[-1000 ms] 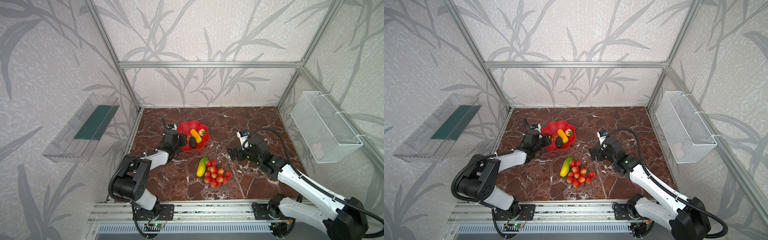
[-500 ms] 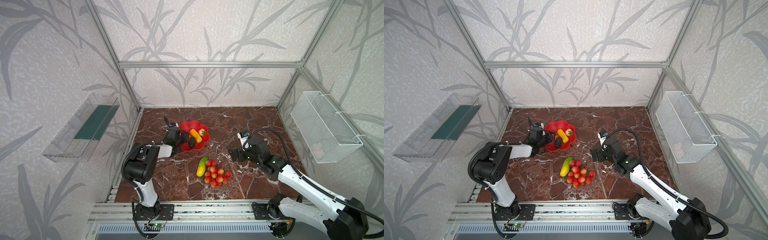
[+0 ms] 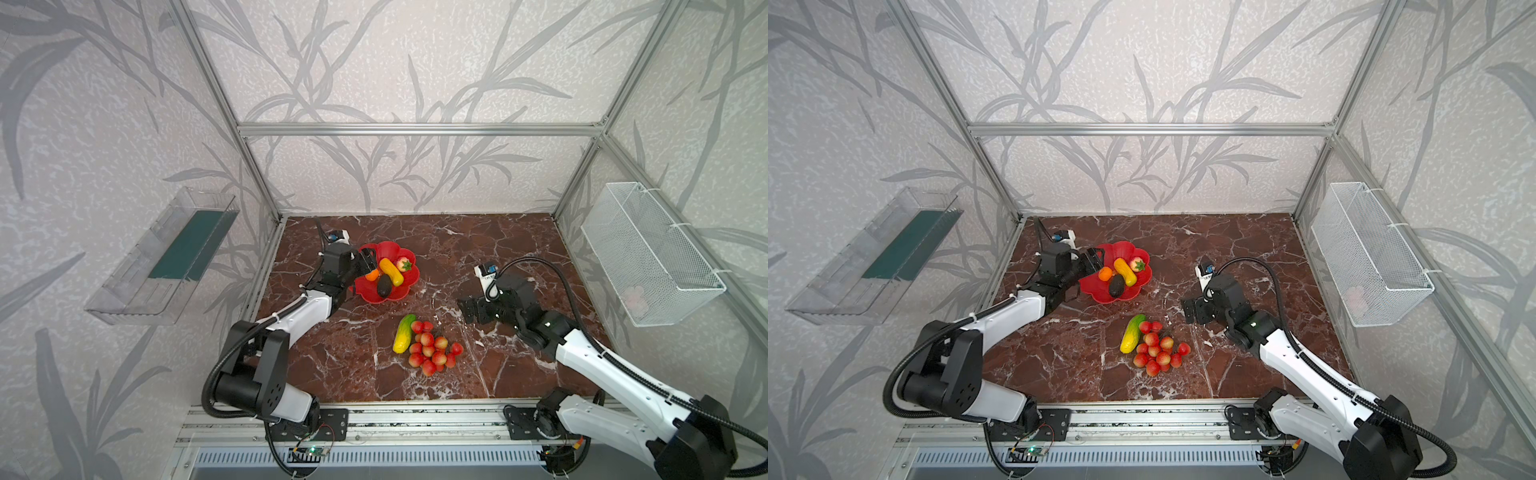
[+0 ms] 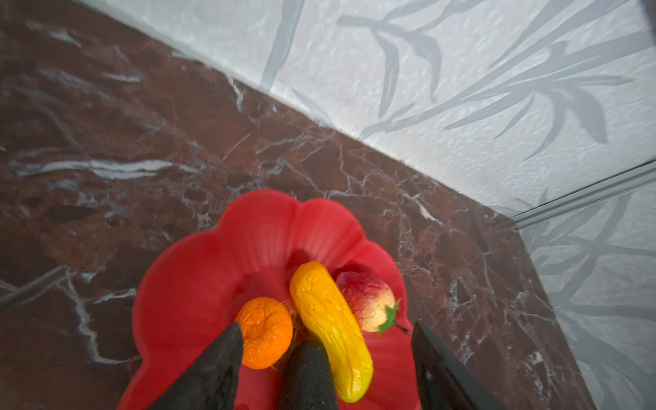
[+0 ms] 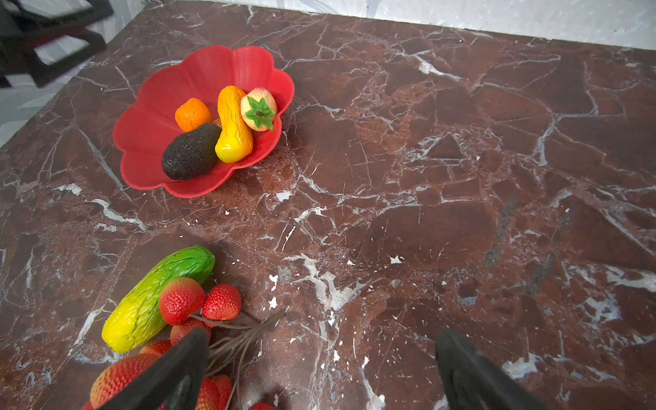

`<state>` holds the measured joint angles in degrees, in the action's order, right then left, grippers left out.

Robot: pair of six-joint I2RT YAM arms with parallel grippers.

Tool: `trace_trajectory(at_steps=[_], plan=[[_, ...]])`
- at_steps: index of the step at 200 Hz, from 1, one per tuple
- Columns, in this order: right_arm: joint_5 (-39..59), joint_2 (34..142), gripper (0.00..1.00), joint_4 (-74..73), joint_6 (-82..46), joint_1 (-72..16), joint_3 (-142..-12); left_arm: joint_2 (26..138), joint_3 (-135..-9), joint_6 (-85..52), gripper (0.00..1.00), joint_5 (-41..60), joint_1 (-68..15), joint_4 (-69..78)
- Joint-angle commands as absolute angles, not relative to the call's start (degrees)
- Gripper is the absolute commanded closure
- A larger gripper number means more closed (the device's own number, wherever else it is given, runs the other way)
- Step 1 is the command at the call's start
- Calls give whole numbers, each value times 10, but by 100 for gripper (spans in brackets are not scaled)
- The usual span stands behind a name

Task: Place and organize the fake fruits in the fruit bowl
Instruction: 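Lower the left gripper onto the green-yellow cucumber and grasp it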

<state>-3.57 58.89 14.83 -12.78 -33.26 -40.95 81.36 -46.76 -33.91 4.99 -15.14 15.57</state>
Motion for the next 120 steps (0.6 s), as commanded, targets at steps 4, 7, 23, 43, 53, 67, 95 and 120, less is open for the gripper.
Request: trace_trajectory(at_steps=[4, 7, 23, 43, 53, 67, 95, 120], plan=[[-35, 594, 1, 134, -128, -331, -416, 745, -443, -315, 25, 39, -186, 77], [-35, 596, 0, 133, -128, -330, -416, 738, -437, -314, 25, 36, -194, 70], [-34, 602, 0, 129, -128, -331, -417, 704, -413, -306, 25, 10, -248, 30], [-33, 609, 1, 125, -128, -330, -421, 675, -375, -317, 25, -30, -322, 0], [-31, 609, 1, 123, -129, -329, -420, 664, -355, -331, 26, -46, -354, -7], [-27, 608, 1, 117, -131, -329, -417, 653, -328, -351, 26, -69, -394, -9], [-22, 611, 1, 107, -140, -329, -411, 662, -297, -380, 26, -92, -451, 0], [-18, 613, 1, 103, -147, -329, -407, 702, -303, -389, 26, -85, -477, 8]])
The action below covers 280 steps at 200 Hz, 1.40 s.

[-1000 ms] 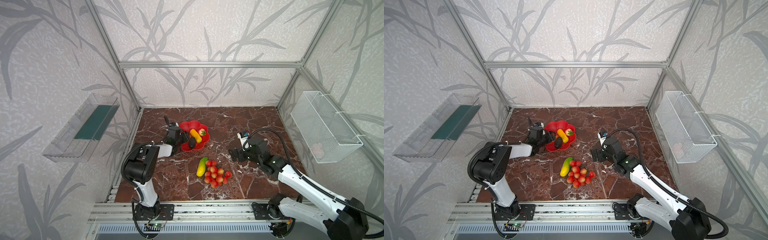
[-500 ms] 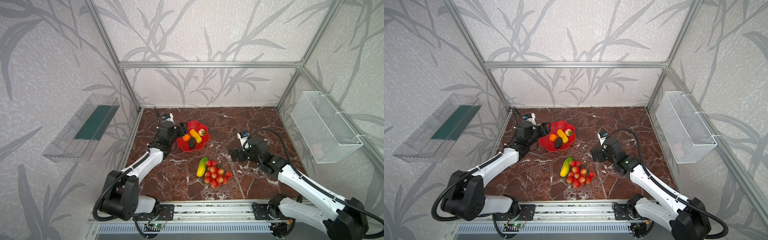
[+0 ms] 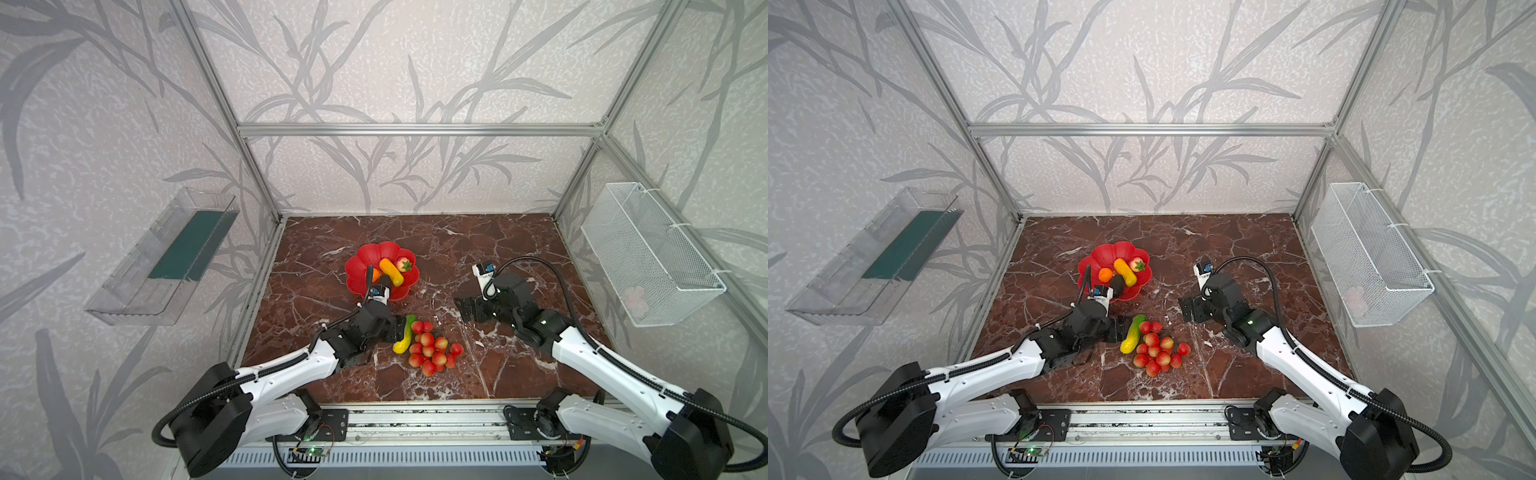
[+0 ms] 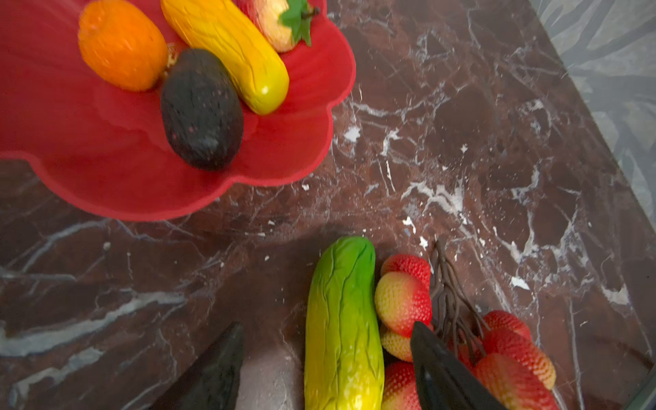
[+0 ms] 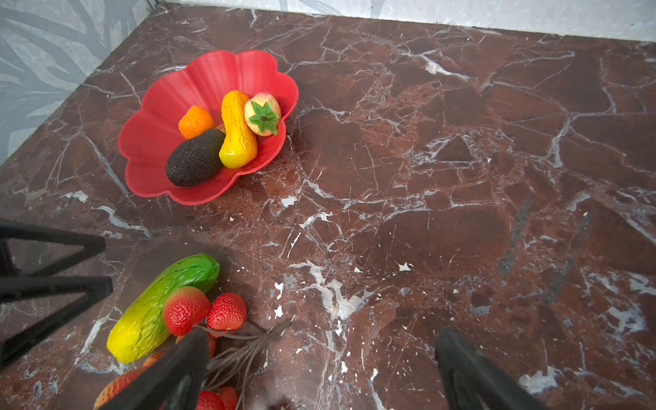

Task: Place and organize the fake fruits in the fruit bowl
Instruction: 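Lower the left gripper onto the green-yellow cucumber and grasp it, then carry the cucumber into the bowl and open the left gripper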

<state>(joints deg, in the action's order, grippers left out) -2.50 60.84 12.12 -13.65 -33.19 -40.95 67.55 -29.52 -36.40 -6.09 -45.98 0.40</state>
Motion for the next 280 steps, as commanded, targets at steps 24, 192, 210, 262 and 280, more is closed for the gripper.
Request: trace_trajectory(at_steps=[24, 192, 210, 262, 280], plan=[[-18, 606, 1, 104, -149, -329, -402, 750, -322, -396, 25, -70, -492, 12], [-26, 585, 1, 93, -147, -324, -380, 562, -305, -390, 58, -186, -481, -113], [-23, 588, 1, 92, -148, -324, -381, 502, -309, -363, 57, -196, -443, -142], [-17, 585, 1, 97, -152, -323, -381, 517, -350, -302, 57, -111, -270, -103], [-16, 579, 1, 101, -155, -323, -380, 582, -383, -298, 57, -87, -235, -73]])
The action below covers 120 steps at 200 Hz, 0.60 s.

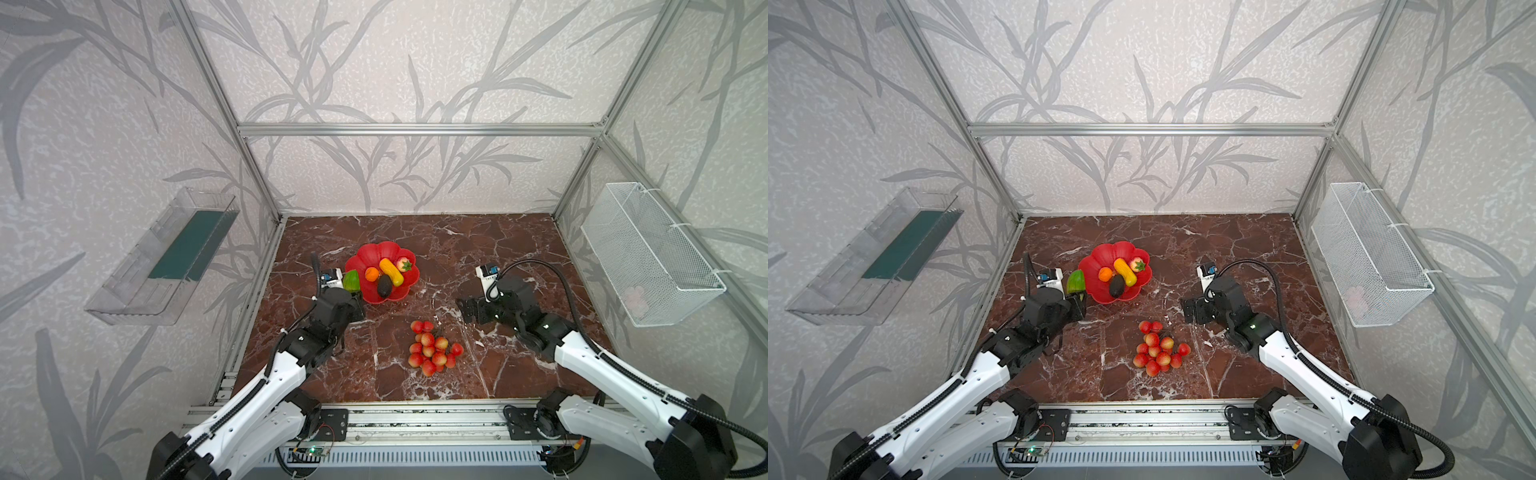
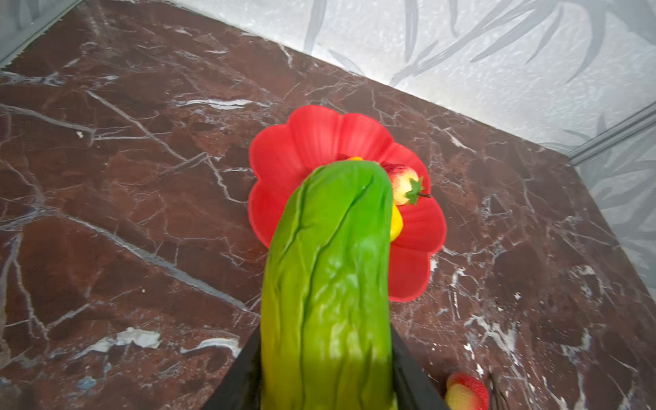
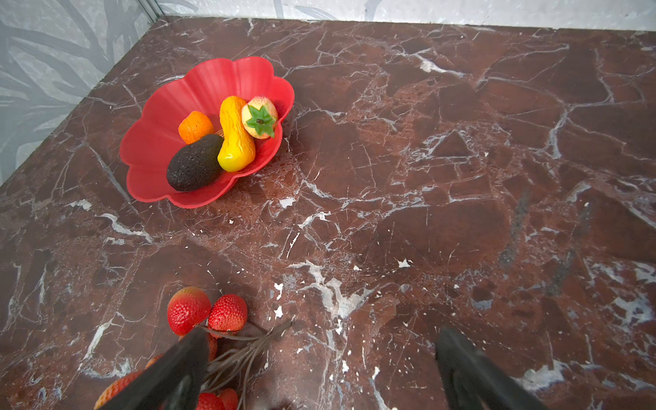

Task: Place and organize the fake fruits in the fruit bowl
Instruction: 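Carry the cucumber into the bowl and open the left gripper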

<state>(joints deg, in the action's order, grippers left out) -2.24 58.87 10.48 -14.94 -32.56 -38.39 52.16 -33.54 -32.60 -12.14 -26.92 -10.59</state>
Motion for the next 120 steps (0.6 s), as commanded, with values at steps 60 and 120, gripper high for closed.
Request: trace_trajectory(at_steps=[60, 120], plan=[[-20, 560, 1, 121, -156, -322, -375, 805, -472, -331, 58, -19, -170, 20], [-16, 559, 1, 121, -162, -322, -369, 950, -533, -351, 58, 24, -150, 50]])
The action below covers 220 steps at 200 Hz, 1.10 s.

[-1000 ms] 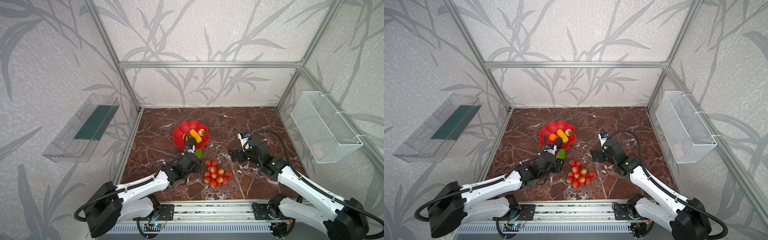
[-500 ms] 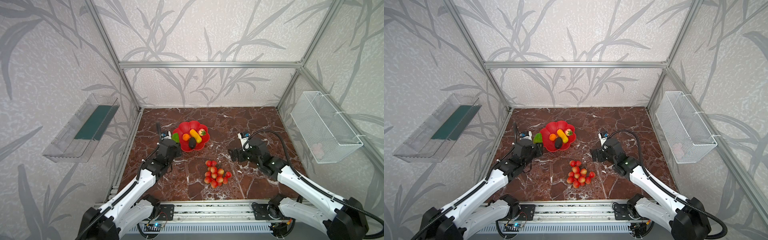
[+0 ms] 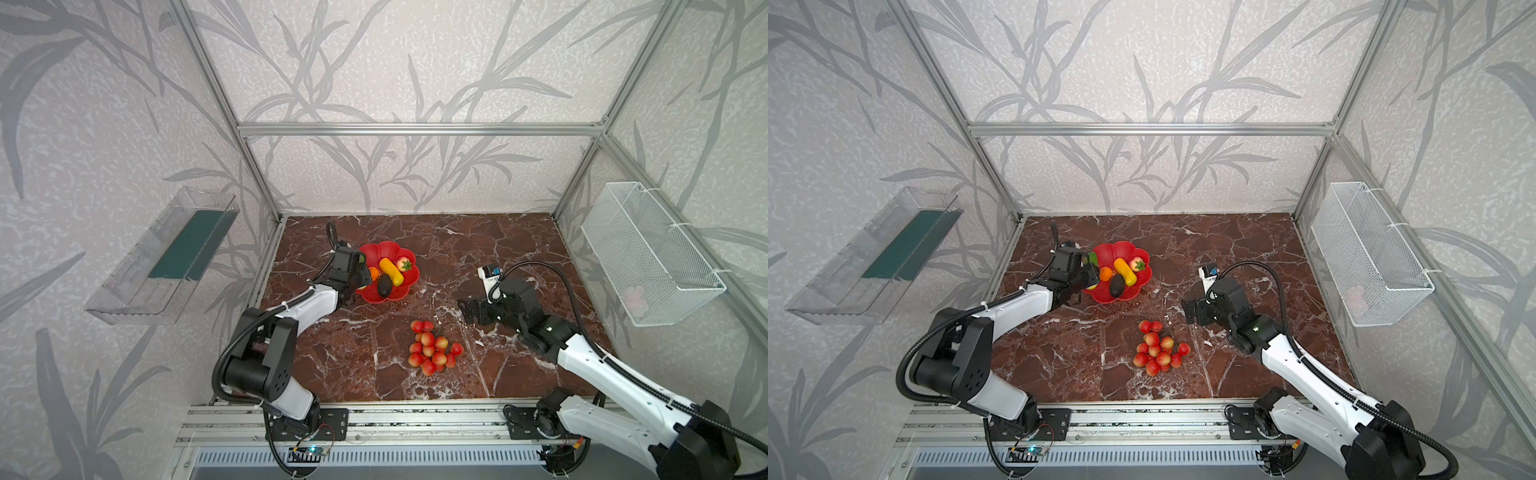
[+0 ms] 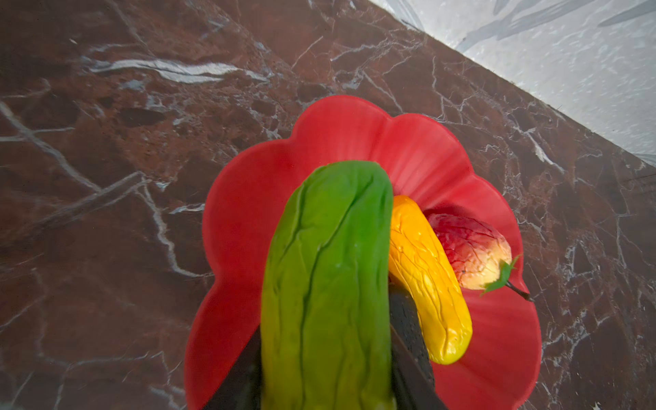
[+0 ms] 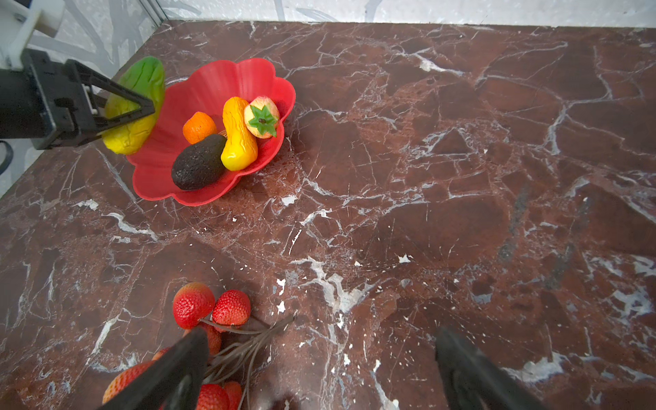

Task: Place and organize the fake fruits in the fruit bowl
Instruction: 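Carry the cucumber into the bowl and open the left gripper, then grasp the strawberry bunch stem with the right gripper while the left arm withdraws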

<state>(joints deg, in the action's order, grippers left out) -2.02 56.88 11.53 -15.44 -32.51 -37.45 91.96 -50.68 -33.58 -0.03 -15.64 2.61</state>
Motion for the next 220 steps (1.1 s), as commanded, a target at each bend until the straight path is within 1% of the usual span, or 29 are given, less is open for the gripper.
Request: trace_trajectory(at_steps=[1, 22, 44, 59, 90, 135, 178, 199, 220], plan=[[-16, 559, 1, 122, -162, -322, -369, 951, -534, -351, 58, 25, -150, 50], [-14, 562, 1, 120, -164, -322, -369, 979, -541, -363, 57, 38, -147, 55], [-10, 568, 1, 117, -164, -322, -370, 997, -544, -374, 45, 52, -145, 58], [-7, 573, 1, 116, -168, -322, -371, 996, -543, -380, 39, 59, -144, 63], [20, 589, 0, 103, -189, -322, -367, 966, -538, -381, 36, 60, -143, 73], [88, 640, 13, 56, -272, -323, -344, 873, -537, -355, 29, 41, -143, 56], [149, 693, 27, -3, -359, -323, -315, 746, -497, -325, 21, -2, -143, 54], [162, 708, 32, -28, -407, -323, -299, 682, -469, -310, 17, -14, -142, 57], [173, 720, 33, -46, -437, -323, -283, 629, -444, -306, 16, -23, -141, 47]])
